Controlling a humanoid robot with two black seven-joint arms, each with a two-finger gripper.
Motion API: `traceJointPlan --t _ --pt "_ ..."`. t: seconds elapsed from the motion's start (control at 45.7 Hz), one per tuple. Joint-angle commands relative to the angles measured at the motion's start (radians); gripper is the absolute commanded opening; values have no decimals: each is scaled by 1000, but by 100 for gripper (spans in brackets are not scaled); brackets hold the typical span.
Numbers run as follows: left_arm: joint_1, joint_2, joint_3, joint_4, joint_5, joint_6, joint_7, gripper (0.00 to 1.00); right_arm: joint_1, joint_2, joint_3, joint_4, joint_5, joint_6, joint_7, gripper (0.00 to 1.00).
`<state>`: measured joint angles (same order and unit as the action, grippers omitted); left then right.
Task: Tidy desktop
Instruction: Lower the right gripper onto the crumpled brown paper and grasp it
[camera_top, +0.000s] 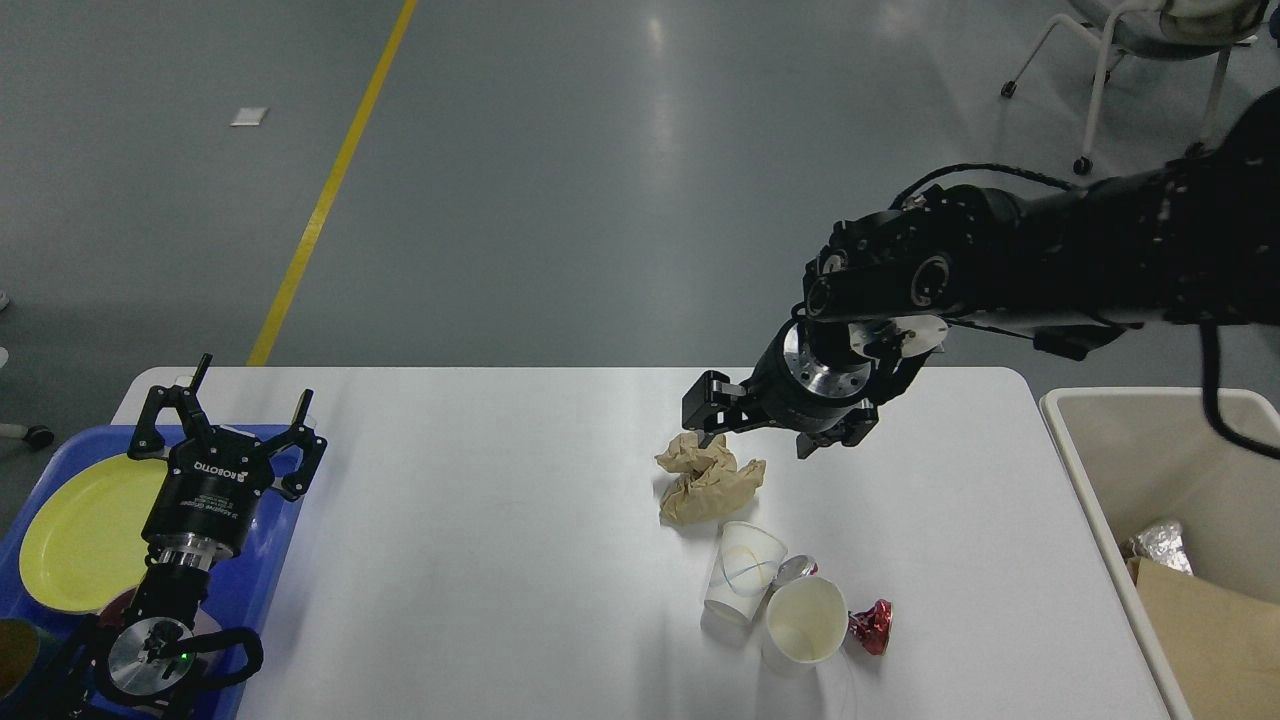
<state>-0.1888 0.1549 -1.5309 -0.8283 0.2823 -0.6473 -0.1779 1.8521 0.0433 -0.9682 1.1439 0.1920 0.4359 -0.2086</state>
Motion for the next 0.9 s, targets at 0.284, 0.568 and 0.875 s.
traceJointPlan --t 0.284,0.568,0.875 --pt "0 0 0 0 0 0 0 96 -459 158 6 -573 -51 -29 3 100" --pt "0 0 0 0 0 0 0 96 -623 152 19 -664 -72 -197 3 100" --pt "0 0 0 0 0 0 0 96 -630 150 108 -648 -74 -198 8 100"
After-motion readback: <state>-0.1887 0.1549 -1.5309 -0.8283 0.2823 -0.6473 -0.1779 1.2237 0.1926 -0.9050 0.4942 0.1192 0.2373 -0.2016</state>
